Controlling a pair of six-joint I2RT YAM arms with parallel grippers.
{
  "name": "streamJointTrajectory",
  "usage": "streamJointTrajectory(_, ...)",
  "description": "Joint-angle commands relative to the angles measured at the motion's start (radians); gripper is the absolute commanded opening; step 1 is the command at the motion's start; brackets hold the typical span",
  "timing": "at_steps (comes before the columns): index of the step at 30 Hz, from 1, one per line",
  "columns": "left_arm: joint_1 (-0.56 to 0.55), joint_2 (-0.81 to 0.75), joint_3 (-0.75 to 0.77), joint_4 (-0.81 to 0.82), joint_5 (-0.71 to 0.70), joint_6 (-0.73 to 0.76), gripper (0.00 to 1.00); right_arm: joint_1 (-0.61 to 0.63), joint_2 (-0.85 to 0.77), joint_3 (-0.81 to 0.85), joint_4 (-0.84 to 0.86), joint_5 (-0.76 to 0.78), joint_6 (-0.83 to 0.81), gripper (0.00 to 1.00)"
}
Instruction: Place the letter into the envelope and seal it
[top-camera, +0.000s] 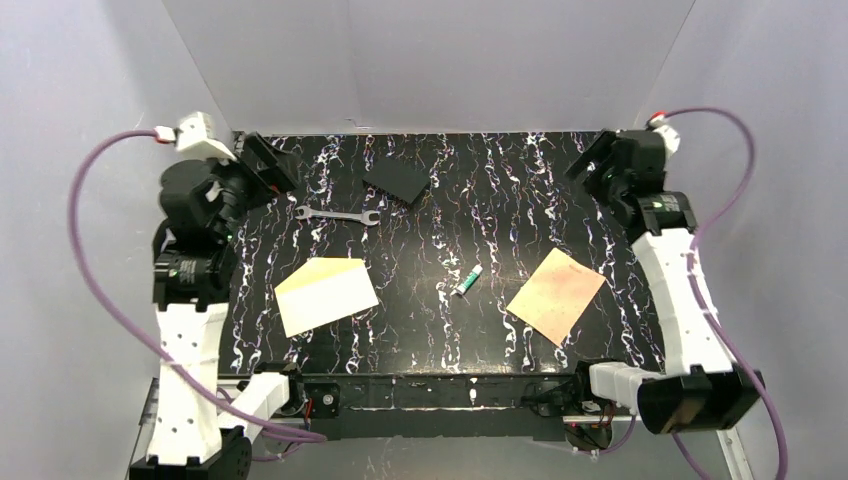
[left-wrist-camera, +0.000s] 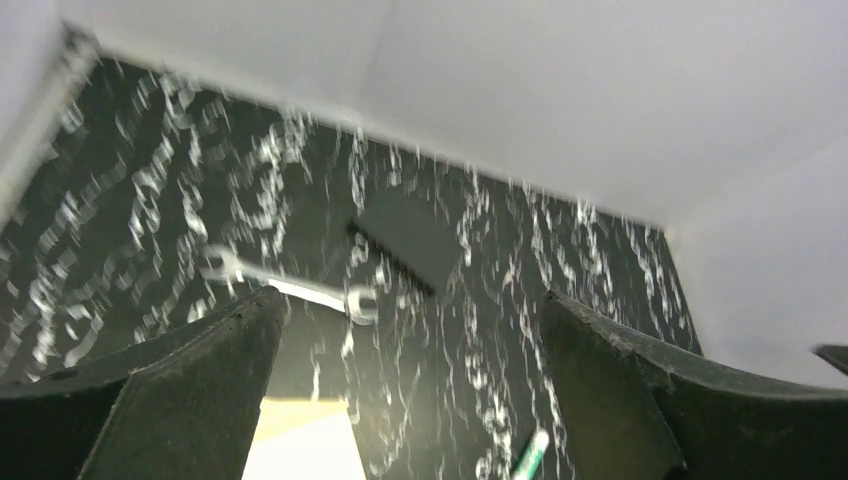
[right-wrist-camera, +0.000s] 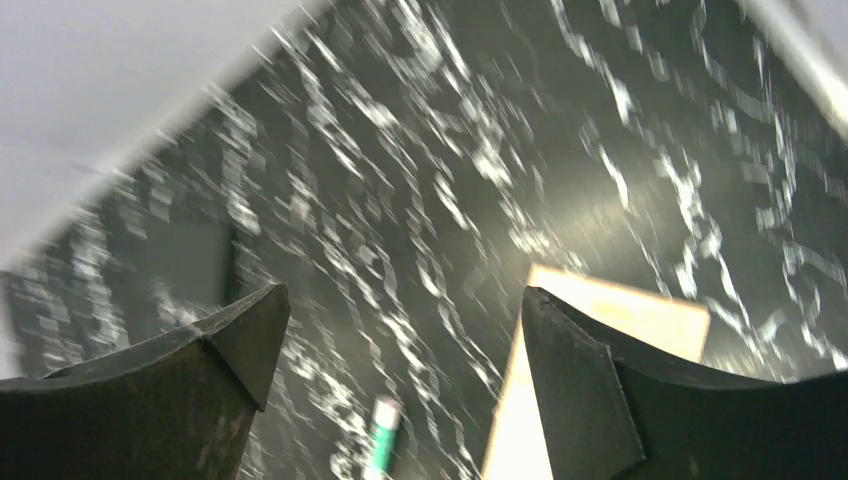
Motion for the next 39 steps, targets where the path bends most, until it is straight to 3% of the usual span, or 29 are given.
streamJointTrajectory(1,0.005,0.009,-0.186,0.029,0.158,-0.081,0.98,-0.032,0.051,-0.165,-0.164,-0.04,0.044,0.96)
streamJointTrajectory(5,0.004,0.03,-0.29,0.049,0.233,-0.104,0.98,-0.181,0.123,-0.313,-0.171,-0.092,-0.002,0.98)
streamJointTrajectory(8,0.004,0.03,-0.336,0.055,0.259,-0.133,0.98,-0.307,0.134,-0.403,-0.136,-0.182,-0.046,0.92)
streamJointTrajectory(12,0.005,0.026,-0.386,0.097,0.333,-0.153,0.98,-0.355,0.122,-0.483,-0.073,-0.117,-0.081,0.91)
streamJointTrajectory(18,0.005,0.092,-0.368,0.066,0.377,-0.137,0.98,-0.439,0.14,-0.627,0.082,-0.31,-0.086,0.9)
streamJointTrajectory(21,0.004,0.105,-0.372,0.075,0.381,-0.132,0.98,-0.467,0.166,-0.67,0.141,-0.376,-0.115,0.8)
streamJointTrajectory(28,0.004,0.146,-0.359,0.076,0.392,-0.132,1.0,-0.48,0.228,-0.682,0.182,-0.351,-0.159,0.78)
streamJointTrajectory(32,0.004,0.151,-0.349,0.066,0.382,-0.124,0.99,-0.48,0.266,-0.714,0.254,-0.437,-0.144,0.75)
streamJointTrajectory(39,0.005,0.189,-0.244,0.006,0.325,-0.122,0.99,-0.481,0.288,-0.781,0.416,-0.571,-0.127,0.62)
